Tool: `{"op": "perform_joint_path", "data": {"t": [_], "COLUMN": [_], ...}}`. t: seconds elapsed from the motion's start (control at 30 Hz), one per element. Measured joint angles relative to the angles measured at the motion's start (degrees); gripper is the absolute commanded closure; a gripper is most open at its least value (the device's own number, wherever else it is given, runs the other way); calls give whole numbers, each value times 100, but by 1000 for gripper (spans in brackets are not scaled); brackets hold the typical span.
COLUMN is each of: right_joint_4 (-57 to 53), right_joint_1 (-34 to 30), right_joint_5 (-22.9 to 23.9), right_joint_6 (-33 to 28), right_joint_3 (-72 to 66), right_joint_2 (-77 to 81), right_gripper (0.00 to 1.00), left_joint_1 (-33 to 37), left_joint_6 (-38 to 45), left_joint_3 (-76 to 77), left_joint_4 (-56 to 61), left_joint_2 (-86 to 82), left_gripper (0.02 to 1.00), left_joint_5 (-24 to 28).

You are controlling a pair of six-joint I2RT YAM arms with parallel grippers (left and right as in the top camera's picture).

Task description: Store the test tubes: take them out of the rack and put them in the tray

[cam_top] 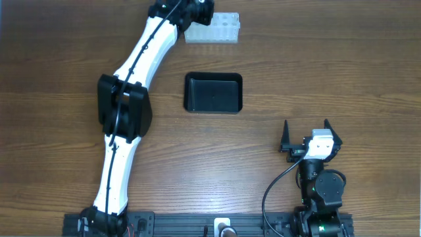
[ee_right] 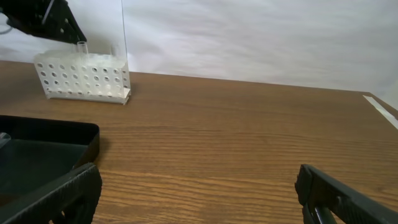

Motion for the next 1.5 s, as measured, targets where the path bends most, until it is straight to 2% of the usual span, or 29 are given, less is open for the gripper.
{"op": "perform_joint_path", "data": {"t": [0.33,0.47,0.57,0.8,1.0,1.5], "right_joint_4": [2,2,2,0,0,2], "right_joint_1": [0,0,0,0,0,0], "right_joint_5": [0,0,0,-2,-2,-2], "right_joint_6": [2,-2,-2,0,0,0], "right_joint_3": [0,0,0,0,0,0], "right_joint_2": [0,0,0,0,0,0], "right_gripper": [7,9,7,9,9,7], "left_joint_1": [-9,-98,-286,-861,-1176,-1257], "left_joint_6": [2,-2,-160,-1626,-2430,-3167], "left_joint_3": [-13,59,114,85,37,9], "left_joint_4": [-280,-951,-1690,-3917,-4308,-4881], "left_joint_2": [-2070,-2776,-2970,-2468,-1611,-728], "left_gripper": [884,882,893,917,888,906], "left_joint_5": [-76,-227,-538,-1427,-1985,-2120]}}
